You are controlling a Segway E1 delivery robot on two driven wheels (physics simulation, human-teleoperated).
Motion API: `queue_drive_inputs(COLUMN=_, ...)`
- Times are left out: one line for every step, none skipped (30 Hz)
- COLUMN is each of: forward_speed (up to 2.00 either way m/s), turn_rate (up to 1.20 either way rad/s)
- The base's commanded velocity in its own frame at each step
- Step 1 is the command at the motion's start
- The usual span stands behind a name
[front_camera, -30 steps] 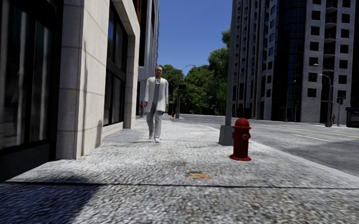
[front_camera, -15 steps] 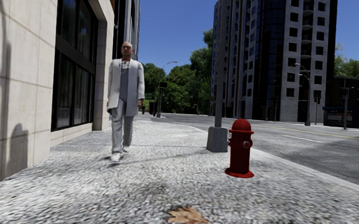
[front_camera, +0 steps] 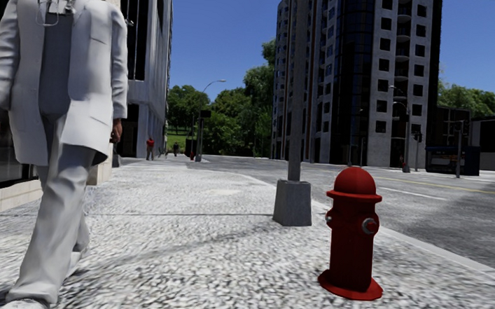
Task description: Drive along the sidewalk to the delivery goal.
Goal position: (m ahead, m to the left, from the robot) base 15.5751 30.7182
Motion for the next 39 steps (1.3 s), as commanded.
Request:
queue_drive_inputs(forward_speed=2.0, turn_rate=-0.22)
queue_drive_inputs(forward_speed=2.0, turn_rate=-0.18)
queue_drive_inputs(forward_speed=2.0, turn_rate=0.0)
queue_drive_inputs(forward_speed=2.0, turn_rate=0.0)
queue_drive_inputs(forward_speed=1.95, turn_rate=0.0)
queue_drive_inputs(forward_speed=1.88, turn_rate=0.0)
queue_drive_inputs(forward_speed=1.64, turn_rate=0.27)
queue_drive_inputs(forward_speed=1.48, turn_rate=0.49)
queue_drive_inputs(forward_speed=1.48, turn_rate=0.49)
queue_drive_inputs(forward_speed=1.44, turn_rate=0.7)
queue_drive_inputs(forward_speed=1.43, turn_rate=0.87)
queue_drive_inputs(forward_speed=1.42, turn_rate=0.93)
queue_drive_inputs(forward_speed=1.42, turn_rate=0.93)
queue_drive_inputs(forward_speed=1.42, turn_rate=0.94)
queue_drive_inputs(forward_speed=1.42, turn_rate=0.95)
queue_drive_inputs(forward_speed=1.42, turn_rate=0.95)
queue_drive_inputs(forward_speed=1.42, turn_rate=0.95)
queue_drive_inputs(forward_speed=1.42, turn_rate=0.95)
queue_drive_inputs(forward_speed=1.42, turn_rate=0.95)
queue_drive_inputs(forward_speed=1.42, turn_rate=0.95)
queue_drive_inputs(forward_speed=1.42, turn_rate=0.95)
queue_drive_inputs(forward_speed=1.45, turn_rate=0.9)
queue_drive_inputs(forward_speed=1.45, turn_rate=0.9)
queue_drive_inputs(forward_speed=1.5, turn_rate=0.73)
queue_drive_inputs(forward_speed=1.55, turn_rate=0.63)
queue_drive_inputs(forward_speed=1.58, turn_rate=0.55)
queue_drive_inputs(forward_speed=1.72, turn_rate=0.0)
queue_drive_inputs(forward_speed=1.72, turn_rate=0.0)
queue_drive_inputs(forward_speed=2.0, turn_rate=0.0)
queue_drive_inputs(forward_speed=2.0, turn_rate=0.0)
queue_drive_inputs(forward_speed=2.0, turn_rate=0.0)
queue_drive_inputs(forward_speed=2.0, turn_rate=0.0)
queue_drive_inputs(forward_speed=2.0, turn_rate=0.0)
queue_drive_inputs(forward_speed=2.0, turn_rate=0.0)
queue_drive_inputs(forward_speed=2.0, turn_rate=0.0)
queue_drive_inputs(forward_speed=2.0, turn_rate=0.0)
queue_drive_inputs(forward_speed=2.0, turn_rate=0.0)
queue_drive_inputs(forward_speed=2.0, turn_rate=0.0)
queue_drive_inputs(forward_speed=2.0, turn_rate=0.0)
